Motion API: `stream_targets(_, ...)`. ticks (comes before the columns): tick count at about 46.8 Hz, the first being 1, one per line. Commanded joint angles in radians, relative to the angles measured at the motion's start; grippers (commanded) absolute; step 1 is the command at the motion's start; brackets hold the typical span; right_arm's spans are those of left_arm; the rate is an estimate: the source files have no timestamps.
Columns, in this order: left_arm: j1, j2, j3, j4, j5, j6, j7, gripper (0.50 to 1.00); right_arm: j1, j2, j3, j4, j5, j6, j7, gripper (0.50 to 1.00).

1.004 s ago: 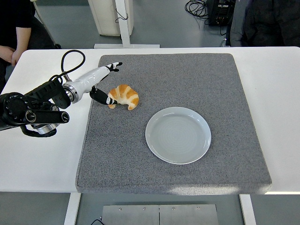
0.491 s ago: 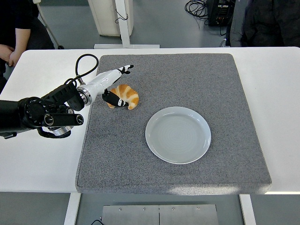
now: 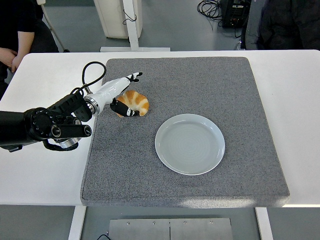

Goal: Place the bread on the plate

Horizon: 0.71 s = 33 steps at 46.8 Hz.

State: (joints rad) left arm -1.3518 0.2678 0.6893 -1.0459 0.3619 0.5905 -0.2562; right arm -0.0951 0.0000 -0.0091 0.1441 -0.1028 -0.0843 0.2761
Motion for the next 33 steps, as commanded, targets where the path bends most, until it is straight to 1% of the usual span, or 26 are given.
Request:
stream_targets(1, 0.014, -0.002, -0.005, 0.015, 0.0, -0.001, 0.0, 0.943, 0.0, 0.0, 0.0, 0.0, 0.0, 0.0, 0.0, 1.0)
stream_targets(4, 0.026, -0.013, -0.008, 0.033, -0.001, -0.001, 0.0, 0.93, 0.0, 0.0, -0.002, 0.0, 0.0, 0.0, 0.0, 1.0)
stream_targets(8, 0.034, -0.019, -0.01, 0.056, -0.001, -0.006, -0.002, 0.896, 0.0, 0.0, -0.002, 0.0, 0.0, 0.0, 0.0, 1.0)
stream_targets(12, 0.036, -0.028, -0.019, 0.064, -0.001, -0.012, -0.002, 0.846, 0.0, 0.0, 0.0, 0.0, 0.0, 0.0, 0.0, 1.0)
stream_targets(17, 0.039, -0.035, -0.028, 0.067, -0.001, -0.012, -0.002, 0.759, 0.0, 0.0, 0.0, 0.0, 0.0, 0.0, 0.0, 1.0)
stream_targets(24, 0.037, -0.036, -0.028, 0.067, -0.001, -0.012, -0.002, 0.672, 0.0, 0.0, 0.001, 0.0, 0.0, 0.0, 0.0, 1.0)
stream_targets(29, 0.034, -0.036, -0.027, 0.067, 0.0, -0.023, -0.002, 0.568, 0.0, 0.0, 0.001, 0.0, 0.0, 0.0, 0.0, 1.0)
stream_targets(33, 0.031, -0.035, -0.028, 0.067, 0.0, -0.037, -0.002, 0.504, 0.0, 0.0, 0.001, 0.0, 0.0, 0.0, 0.0, 1.0)
